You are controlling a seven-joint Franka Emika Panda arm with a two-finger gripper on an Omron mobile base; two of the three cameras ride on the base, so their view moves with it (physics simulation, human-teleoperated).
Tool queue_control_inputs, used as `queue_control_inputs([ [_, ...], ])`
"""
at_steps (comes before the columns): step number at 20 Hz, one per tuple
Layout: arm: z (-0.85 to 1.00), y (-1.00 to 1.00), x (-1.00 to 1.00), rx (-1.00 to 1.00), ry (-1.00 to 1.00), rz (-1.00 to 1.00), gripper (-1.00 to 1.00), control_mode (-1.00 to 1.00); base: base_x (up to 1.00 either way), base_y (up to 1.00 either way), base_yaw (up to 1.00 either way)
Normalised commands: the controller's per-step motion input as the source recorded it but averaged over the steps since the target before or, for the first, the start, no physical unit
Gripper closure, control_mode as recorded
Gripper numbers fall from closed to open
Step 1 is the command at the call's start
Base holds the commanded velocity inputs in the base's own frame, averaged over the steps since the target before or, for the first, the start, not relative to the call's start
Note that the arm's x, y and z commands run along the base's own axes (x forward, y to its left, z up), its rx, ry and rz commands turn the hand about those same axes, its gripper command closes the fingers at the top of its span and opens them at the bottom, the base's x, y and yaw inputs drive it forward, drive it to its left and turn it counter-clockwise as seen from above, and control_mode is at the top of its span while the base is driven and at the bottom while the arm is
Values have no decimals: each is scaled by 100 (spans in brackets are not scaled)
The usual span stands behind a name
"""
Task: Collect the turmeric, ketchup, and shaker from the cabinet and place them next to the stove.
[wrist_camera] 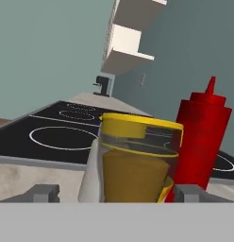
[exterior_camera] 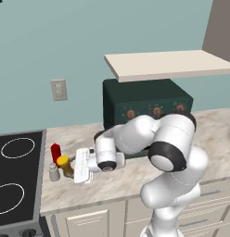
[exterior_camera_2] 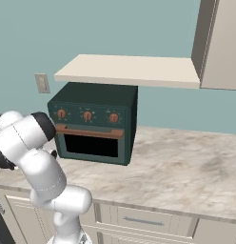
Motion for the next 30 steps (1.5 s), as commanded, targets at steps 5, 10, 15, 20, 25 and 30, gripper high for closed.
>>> queue_control_inputs([
  [5, 0, -23, -26, 0, 0, -3, -100, -100, 0, 0, 0],
  [10, 16, -26, -26, 0, 0, -9, -100, -100, 0, 0, 0],
  [15, 53, -24, -32, 0, 0, -13, -100, -100, 0, 0, 0],
  [20, 68, -22, -44, 0, 0, -14, -100, -100, 0, 0, 0],
  [25, 81, -16, -47, 0, 0, -18, -100, -100, 0, 0, 0],
  [30, 89, -9, -41, 0, 0, -21, -100, -100, 0, 0, 0],
])
